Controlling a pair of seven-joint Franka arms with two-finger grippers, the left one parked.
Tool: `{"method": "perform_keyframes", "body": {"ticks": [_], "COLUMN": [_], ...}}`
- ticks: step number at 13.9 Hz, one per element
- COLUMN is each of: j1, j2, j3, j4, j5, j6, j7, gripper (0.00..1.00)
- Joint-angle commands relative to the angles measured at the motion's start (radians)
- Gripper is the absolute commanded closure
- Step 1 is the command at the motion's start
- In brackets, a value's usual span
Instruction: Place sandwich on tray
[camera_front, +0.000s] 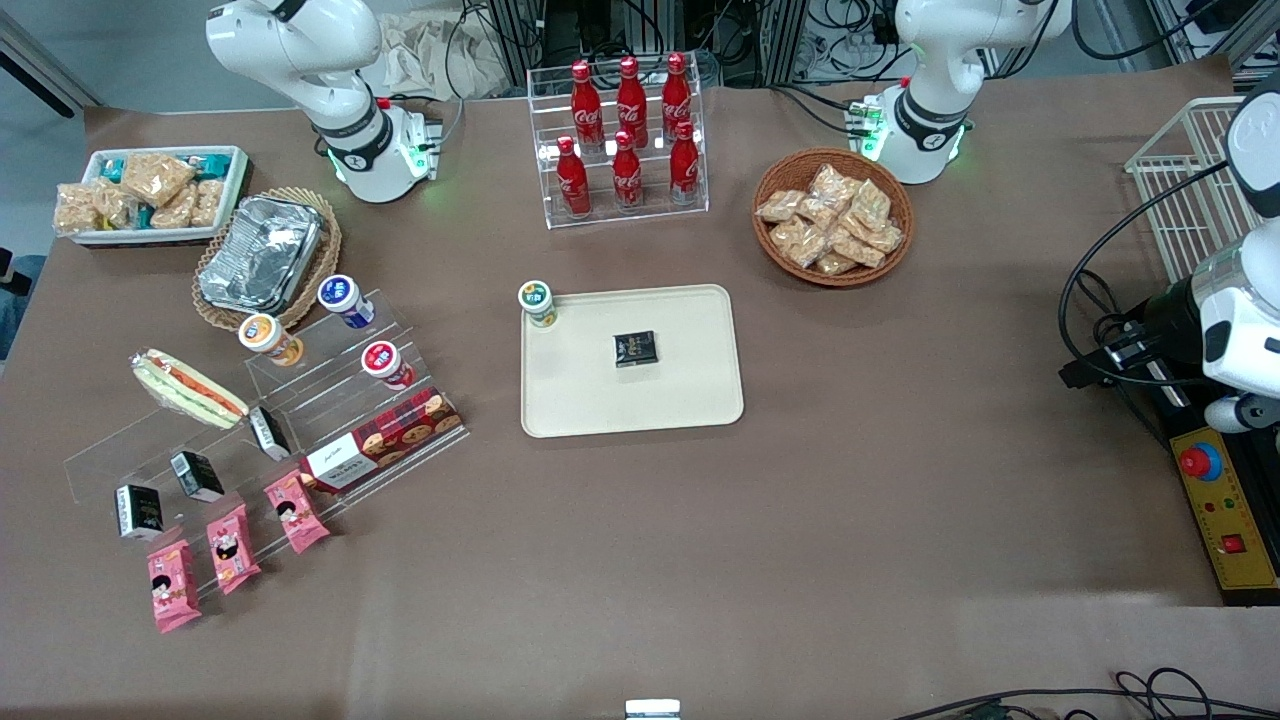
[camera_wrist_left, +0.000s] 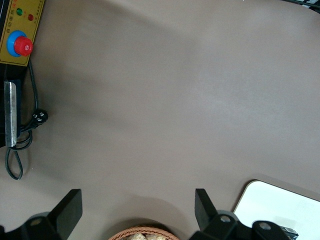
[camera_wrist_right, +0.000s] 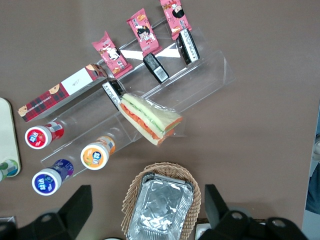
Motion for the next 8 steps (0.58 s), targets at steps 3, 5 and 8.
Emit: {"method": "perform_keyframes", "body": {"ticks": [3, 5, 8], "j1": [-0.006, 0.000, 0.009], "j2": [-0.015, -0.014, -0.018], "j3": [0.009, 0.011, 0.019], "j4": [-0.015, -0.015, -0.023], "j5": [-0.008, 0.016, 0.035], "j6": [-0.026, -0.034, -0.034], "j7": [0.003, -0.014, -0.259], "gripper": [0.00, 0.00, 0.00]}}
